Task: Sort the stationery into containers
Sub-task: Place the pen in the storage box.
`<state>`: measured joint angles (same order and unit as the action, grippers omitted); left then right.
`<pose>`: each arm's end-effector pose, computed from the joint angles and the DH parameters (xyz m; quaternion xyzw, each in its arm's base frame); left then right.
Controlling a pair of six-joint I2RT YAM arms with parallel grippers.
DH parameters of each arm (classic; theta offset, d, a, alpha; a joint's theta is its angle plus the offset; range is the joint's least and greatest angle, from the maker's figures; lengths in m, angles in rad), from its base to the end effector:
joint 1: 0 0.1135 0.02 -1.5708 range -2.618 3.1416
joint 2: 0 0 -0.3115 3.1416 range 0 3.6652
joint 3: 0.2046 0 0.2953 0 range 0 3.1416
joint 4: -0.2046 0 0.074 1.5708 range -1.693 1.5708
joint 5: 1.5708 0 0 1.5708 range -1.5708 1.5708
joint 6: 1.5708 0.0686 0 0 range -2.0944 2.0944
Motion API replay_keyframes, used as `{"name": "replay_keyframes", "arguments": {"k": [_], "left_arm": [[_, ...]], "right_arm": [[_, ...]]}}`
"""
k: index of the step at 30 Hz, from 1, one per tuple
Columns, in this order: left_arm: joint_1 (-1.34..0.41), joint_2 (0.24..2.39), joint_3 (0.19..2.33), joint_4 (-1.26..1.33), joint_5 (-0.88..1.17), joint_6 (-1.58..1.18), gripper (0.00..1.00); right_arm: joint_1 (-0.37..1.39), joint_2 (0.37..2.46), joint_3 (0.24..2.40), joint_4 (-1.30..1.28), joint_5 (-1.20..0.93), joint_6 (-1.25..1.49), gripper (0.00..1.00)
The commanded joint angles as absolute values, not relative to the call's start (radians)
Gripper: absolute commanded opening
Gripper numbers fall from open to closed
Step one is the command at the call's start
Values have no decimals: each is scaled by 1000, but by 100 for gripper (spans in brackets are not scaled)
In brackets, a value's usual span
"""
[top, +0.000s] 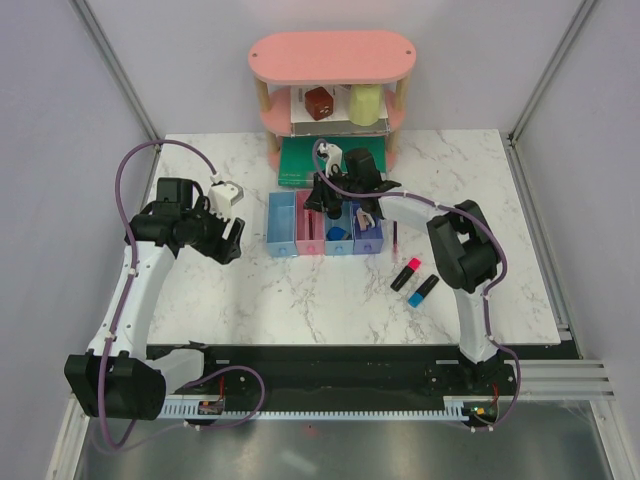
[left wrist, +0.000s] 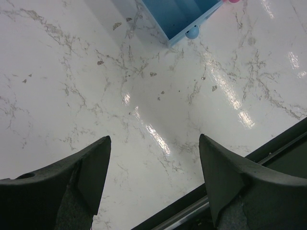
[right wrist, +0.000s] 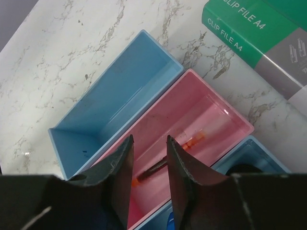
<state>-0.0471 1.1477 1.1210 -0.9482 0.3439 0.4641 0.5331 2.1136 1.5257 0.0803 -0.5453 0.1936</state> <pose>0.2591 -0.0354 0.3351 0.2867 0.8985 -0.1002 0.3168 0.4734 0.3207 0.2053 -0.2748 0.7952 0.3905 0.3738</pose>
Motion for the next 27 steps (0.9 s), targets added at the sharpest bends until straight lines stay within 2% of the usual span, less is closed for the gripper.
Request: {"name": "replay_keyframes", "arguments": {"k": [1,2,4,10,17,22,27], "left_arm": [[-44,1134,1141,-954,382,499,81],[-44,1134,1141,-954,383,499,81],[-44,1129,1137,-954,388,499,81],[-44,1112,1120,-953,394,505,81],[-45,1104,1115,-950,416,511,81],[-44,1103,1129,-948,431,508,81],[-44,1094,1144,-948,436,506,81]], "right_arm": [[534,2095,1548,63,-540,137,43],[534,2085,1546,58,-538,133,47],[534,2071,1549,34,-535,118,48],[526,1936,1575,-151,-474,8,48],[414,1674,1471,-320,-404,-136,46],[342,1597,1405,-483,-328,-258,45],[285,1566,1272,-522,-293,-325,44]]}}
